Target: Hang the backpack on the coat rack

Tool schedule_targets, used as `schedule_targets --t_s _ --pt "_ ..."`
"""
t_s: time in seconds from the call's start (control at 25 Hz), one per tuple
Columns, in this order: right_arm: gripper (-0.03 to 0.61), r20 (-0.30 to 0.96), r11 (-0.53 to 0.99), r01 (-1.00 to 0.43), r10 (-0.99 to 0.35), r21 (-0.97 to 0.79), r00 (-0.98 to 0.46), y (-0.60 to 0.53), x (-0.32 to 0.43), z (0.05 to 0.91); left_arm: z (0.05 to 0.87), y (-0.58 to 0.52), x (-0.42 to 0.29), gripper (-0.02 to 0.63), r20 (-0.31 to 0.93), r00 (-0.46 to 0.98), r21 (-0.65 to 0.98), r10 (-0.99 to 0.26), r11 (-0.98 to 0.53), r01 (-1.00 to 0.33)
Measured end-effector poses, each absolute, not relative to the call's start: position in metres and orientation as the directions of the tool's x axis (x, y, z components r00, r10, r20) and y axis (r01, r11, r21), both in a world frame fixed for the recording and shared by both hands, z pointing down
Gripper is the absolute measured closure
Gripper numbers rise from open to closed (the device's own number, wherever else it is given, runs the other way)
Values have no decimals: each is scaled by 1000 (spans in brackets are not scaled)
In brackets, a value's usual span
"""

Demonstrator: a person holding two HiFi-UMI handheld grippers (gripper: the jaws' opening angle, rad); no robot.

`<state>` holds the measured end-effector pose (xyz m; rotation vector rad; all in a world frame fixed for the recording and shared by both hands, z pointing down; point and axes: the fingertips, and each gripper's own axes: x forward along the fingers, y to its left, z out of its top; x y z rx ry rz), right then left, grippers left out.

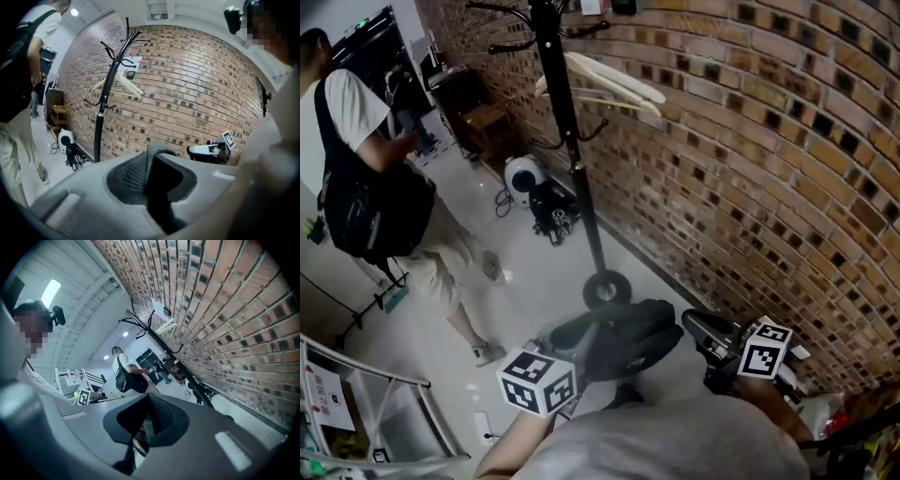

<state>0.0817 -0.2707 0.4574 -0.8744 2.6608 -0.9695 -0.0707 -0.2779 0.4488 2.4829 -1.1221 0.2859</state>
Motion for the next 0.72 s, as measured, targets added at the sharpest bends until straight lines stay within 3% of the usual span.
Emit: schedule_targets --t_s 0.72 --pt "580 40 602 -507 -619 -616 -784 -445 32 449 397 -512 -132 578 280 651 127 -706 -645 -754"
